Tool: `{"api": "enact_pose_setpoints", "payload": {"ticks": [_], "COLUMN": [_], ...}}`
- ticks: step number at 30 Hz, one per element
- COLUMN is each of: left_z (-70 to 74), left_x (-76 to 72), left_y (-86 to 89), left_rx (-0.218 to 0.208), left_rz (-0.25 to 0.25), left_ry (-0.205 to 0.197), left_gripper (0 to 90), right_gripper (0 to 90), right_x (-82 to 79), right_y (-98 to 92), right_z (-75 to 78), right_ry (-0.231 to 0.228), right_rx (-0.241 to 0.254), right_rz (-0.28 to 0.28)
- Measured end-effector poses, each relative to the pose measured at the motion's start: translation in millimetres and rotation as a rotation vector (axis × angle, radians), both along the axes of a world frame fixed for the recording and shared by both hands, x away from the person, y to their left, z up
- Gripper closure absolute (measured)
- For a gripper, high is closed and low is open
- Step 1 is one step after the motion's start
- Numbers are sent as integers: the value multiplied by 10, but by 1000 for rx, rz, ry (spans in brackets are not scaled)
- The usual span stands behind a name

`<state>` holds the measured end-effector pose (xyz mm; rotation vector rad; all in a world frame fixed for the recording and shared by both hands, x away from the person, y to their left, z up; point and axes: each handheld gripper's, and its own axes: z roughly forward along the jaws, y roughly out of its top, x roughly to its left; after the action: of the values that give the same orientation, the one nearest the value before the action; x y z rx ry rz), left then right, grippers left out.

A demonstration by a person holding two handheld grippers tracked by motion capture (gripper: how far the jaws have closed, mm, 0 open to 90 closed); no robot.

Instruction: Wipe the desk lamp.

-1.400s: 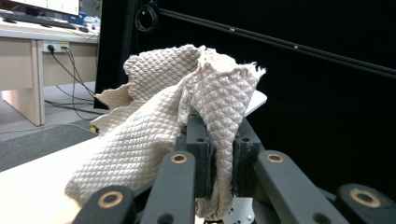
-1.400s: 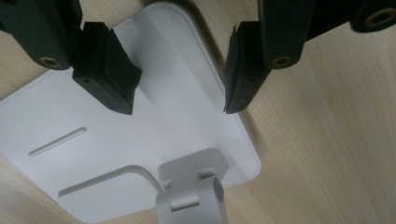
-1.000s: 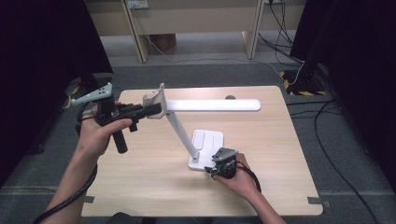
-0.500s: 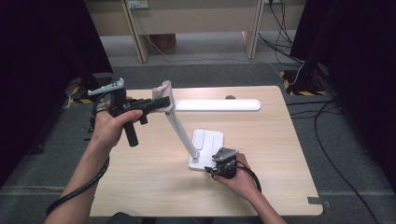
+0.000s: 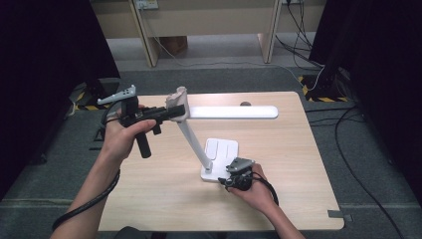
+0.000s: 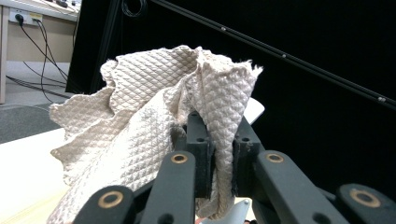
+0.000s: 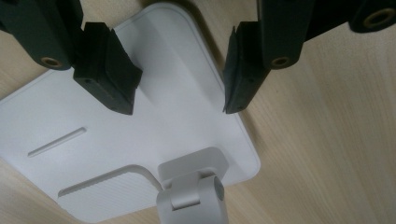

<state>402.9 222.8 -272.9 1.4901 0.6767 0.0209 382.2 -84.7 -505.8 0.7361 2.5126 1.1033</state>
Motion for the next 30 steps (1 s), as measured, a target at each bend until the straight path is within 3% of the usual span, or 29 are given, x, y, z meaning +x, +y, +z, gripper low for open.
{"api": "enact_pose_setpoints", "payload": {"ticks": [17,23,30], "left_z": [10,33,31], "left_x": [-14,-138,-188], "left_y": [-105,-206,-273], "left_rx": [15,90,112], "left_rz": [31,116,152], "left_ry": [-27,-120,-149], "left_gripper": [814,816,817], "right_gripper": [451,451,451], "right_x": [-5,-4,-6], "right_y": [-8,-7,-6], "right_z": [-7,-8,-10], "right_ry": [-7,-11,-15], "right_rx": [2,1,0], "right_rz": [1,4,7]}}
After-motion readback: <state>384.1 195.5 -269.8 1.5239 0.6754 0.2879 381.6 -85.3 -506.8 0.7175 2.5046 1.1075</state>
